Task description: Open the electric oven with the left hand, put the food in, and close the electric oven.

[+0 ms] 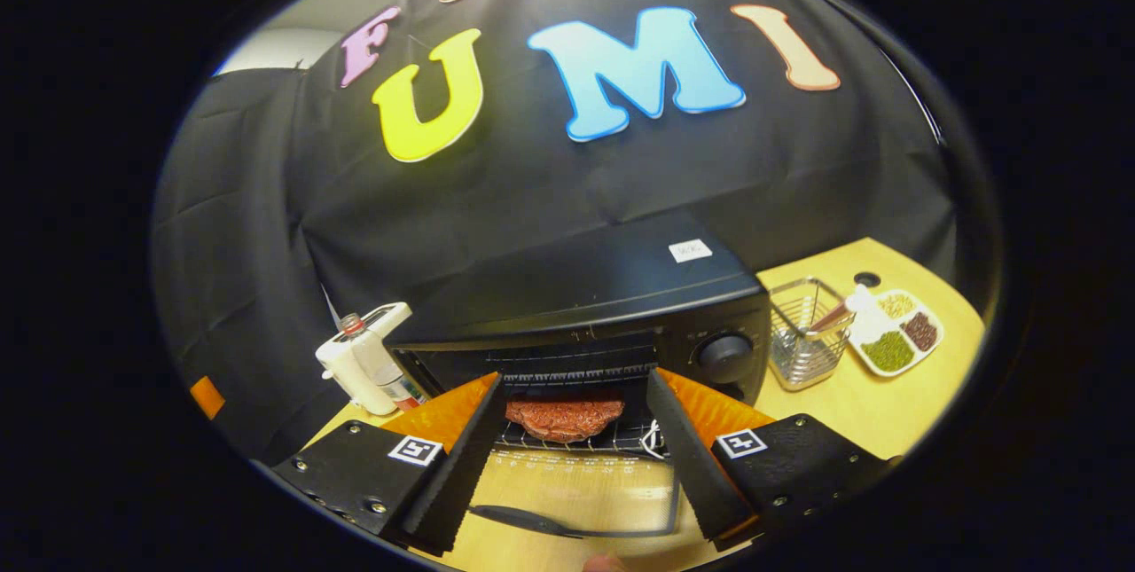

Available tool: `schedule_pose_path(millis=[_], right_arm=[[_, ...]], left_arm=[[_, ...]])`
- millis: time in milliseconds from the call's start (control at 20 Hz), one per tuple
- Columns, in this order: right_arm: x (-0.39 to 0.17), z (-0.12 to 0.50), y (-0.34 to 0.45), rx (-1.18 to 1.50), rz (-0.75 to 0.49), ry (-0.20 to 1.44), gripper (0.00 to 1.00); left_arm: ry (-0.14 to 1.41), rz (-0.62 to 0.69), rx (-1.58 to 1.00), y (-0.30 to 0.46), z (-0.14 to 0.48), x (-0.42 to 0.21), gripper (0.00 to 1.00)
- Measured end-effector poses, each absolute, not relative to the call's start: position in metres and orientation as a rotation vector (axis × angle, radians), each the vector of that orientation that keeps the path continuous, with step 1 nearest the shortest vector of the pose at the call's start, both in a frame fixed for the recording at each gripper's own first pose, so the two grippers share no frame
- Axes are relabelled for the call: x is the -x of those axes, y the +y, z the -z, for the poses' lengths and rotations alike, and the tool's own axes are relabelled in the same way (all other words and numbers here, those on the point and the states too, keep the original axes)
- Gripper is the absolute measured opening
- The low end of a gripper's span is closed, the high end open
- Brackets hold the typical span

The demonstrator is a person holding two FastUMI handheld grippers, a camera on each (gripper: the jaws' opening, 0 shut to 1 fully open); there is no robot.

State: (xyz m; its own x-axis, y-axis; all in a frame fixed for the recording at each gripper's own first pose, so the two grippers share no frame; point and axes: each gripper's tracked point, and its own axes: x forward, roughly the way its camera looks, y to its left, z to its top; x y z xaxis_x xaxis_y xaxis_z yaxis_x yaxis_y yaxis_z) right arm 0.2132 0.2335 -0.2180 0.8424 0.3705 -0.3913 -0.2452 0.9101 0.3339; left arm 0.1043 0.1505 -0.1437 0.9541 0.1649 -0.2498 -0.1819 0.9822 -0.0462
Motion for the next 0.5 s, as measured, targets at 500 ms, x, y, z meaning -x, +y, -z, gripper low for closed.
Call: schedule_pose_path(millis=[500], right_arm=[[-0.149,0.134,0.16,-0.131,-0.272,0.277,0.96]], left_arm=[[0.344,-0.032,0.051,0.08,0.193,-0.113,1.0]])
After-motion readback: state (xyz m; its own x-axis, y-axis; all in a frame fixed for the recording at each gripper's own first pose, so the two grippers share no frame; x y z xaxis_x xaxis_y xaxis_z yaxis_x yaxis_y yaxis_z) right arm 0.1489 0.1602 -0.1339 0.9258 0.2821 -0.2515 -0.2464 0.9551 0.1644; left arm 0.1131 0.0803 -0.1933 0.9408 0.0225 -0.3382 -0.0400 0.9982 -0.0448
